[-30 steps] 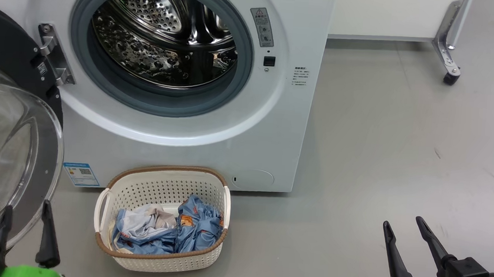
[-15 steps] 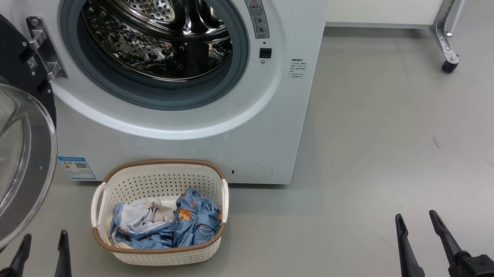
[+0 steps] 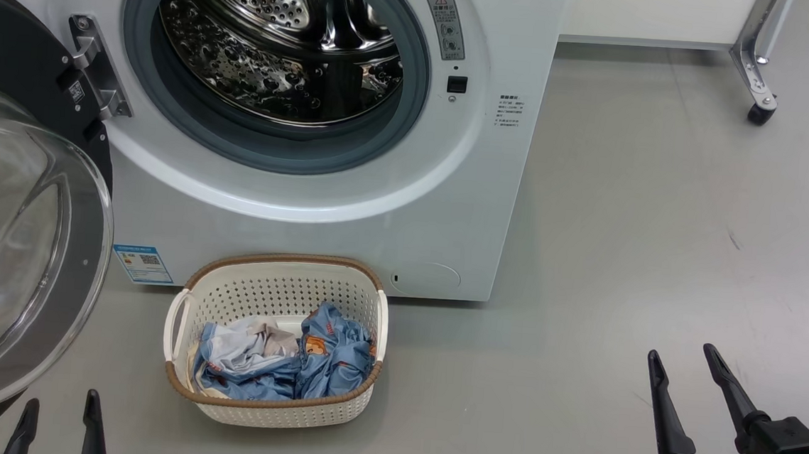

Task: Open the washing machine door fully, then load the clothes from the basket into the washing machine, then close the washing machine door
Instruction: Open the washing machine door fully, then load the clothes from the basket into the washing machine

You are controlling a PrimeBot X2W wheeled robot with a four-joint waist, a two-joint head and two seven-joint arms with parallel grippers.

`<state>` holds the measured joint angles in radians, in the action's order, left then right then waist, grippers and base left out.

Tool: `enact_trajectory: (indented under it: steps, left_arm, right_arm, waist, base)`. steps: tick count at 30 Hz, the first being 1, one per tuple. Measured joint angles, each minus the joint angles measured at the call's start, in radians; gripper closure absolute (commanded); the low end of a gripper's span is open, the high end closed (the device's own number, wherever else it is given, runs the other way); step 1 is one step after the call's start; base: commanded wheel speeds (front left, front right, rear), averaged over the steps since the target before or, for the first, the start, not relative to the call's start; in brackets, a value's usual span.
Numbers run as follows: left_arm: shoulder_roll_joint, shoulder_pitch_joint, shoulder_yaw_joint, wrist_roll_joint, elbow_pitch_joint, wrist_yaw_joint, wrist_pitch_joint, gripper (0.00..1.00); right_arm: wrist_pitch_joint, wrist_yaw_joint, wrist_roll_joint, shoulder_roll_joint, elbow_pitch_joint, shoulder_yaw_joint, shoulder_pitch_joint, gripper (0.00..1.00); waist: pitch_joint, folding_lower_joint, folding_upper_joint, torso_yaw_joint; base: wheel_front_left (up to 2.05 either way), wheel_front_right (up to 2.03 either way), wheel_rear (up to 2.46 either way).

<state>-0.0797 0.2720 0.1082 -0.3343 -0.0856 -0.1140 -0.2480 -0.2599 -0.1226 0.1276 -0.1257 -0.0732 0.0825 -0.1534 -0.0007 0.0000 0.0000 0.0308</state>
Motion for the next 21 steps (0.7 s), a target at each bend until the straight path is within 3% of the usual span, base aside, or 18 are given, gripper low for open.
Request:
enact_trajectory:
  steps: [21]
  left_arm:
    - [0.009, 0.015, 0.023, 0.002, 0.036, 0.000, -0.001, 0.00]
  right_arm:
    - [0.000, 0.000, 0.000, 0.000, -0.004, 0.015, 0.000, 0.00]
  waist:
    - [-0.002, 0.0000, 0.0000, 0.009]
  base:
    - [0.01, -0.01, 0.00]
